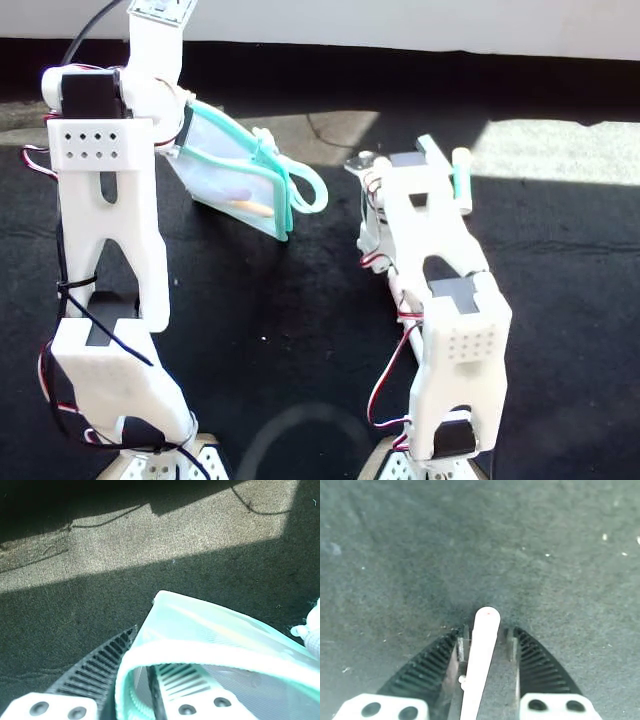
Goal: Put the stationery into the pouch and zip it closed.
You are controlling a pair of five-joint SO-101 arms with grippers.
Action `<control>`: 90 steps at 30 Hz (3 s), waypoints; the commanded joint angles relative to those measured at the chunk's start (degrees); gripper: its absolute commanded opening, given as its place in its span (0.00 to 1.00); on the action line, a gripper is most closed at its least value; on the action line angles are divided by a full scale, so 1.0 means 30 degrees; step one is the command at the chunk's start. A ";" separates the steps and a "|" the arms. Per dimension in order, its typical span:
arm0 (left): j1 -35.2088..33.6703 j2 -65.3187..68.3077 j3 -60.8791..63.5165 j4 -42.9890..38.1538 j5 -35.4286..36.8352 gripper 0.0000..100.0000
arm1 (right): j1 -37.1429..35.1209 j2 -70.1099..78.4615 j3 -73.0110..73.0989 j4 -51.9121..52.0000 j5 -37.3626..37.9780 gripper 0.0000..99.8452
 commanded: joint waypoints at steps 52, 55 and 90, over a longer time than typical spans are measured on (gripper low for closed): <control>-0.0073 0.0308 0.0015 -0.0117 -0.0205 0.01 | -0.9685 -1.1971 -1.7656 -0.5026 -0.7883 0.01; -0.0073 0.0308 0.0015 -0.0117 -0.0205 0.01 | -0.9626 -1.0769 -1.7685 -0.3883 -0.7971 0.01; -0.0073 0.0308 0.0015 -0.0117 -0.0205 0.01 | -0.8923 -0.8278 -2.0850 0.0659 -0.7912 0.23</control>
